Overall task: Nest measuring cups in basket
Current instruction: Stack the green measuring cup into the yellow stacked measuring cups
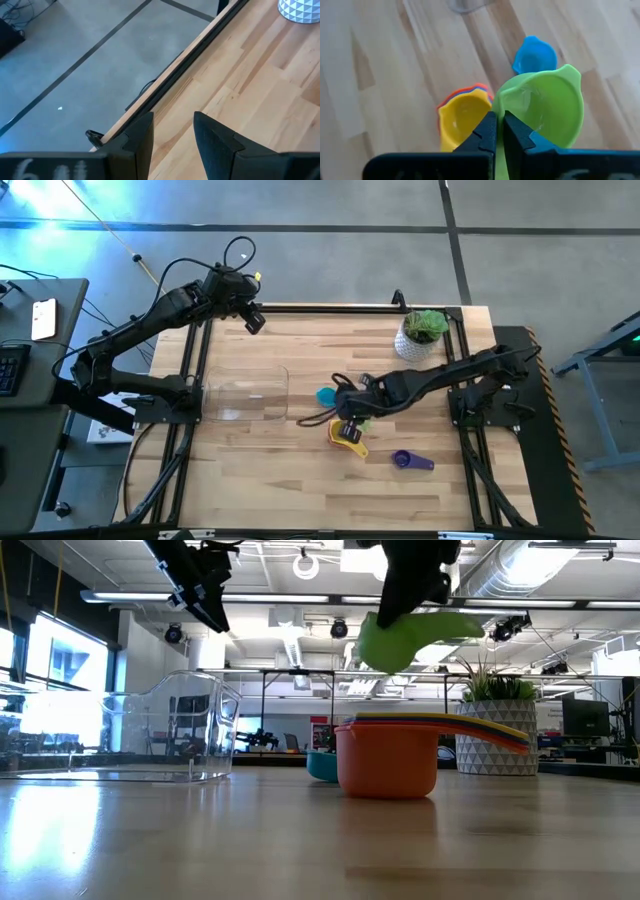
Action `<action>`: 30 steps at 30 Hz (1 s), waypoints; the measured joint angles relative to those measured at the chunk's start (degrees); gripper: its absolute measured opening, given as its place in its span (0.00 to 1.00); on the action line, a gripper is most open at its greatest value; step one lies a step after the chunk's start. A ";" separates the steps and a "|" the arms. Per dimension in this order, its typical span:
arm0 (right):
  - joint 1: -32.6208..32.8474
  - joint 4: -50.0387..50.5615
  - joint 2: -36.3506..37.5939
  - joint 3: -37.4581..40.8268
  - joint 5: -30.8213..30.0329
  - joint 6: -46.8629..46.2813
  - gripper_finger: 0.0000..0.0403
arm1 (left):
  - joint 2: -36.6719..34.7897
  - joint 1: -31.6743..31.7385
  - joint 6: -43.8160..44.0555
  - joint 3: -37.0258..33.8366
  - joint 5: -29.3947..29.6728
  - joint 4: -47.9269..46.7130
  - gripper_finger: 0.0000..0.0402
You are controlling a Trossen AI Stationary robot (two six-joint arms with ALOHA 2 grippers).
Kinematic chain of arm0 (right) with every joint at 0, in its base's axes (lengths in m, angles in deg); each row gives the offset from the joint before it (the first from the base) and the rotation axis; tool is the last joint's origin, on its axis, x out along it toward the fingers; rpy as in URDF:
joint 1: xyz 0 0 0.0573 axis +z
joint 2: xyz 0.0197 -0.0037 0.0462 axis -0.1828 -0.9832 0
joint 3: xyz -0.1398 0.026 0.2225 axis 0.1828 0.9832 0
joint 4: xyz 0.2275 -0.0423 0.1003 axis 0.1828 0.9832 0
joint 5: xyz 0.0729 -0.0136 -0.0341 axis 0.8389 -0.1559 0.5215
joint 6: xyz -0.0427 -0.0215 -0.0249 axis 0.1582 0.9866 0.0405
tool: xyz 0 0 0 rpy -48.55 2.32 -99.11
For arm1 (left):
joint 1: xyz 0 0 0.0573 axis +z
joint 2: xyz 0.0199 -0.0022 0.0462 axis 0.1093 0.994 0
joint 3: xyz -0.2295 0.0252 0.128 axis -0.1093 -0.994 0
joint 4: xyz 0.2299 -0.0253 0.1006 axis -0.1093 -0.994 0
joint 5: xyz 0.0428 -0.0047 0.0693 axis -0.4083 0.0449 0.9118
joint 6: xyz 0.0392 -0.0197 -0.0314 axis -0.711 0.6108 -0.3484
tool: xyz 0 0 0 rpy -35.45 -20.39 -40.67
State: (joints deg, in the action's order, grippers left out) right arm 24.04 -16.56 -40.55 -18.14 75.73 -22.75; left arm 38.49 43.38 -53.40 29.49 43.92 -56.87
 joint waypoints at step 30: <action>6.00 -5.31 -10.40 0.09 3.30 -3.30 0.00 | 0.02 -0.02 2.43 -0.02 -1.56 -1.45 0.33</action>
State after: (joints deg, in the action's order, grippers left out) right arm 30.04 -21.86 -50.95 -18.06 79.03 -26.04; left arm 38.51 43.36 -50.97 29.47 42.36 -58.32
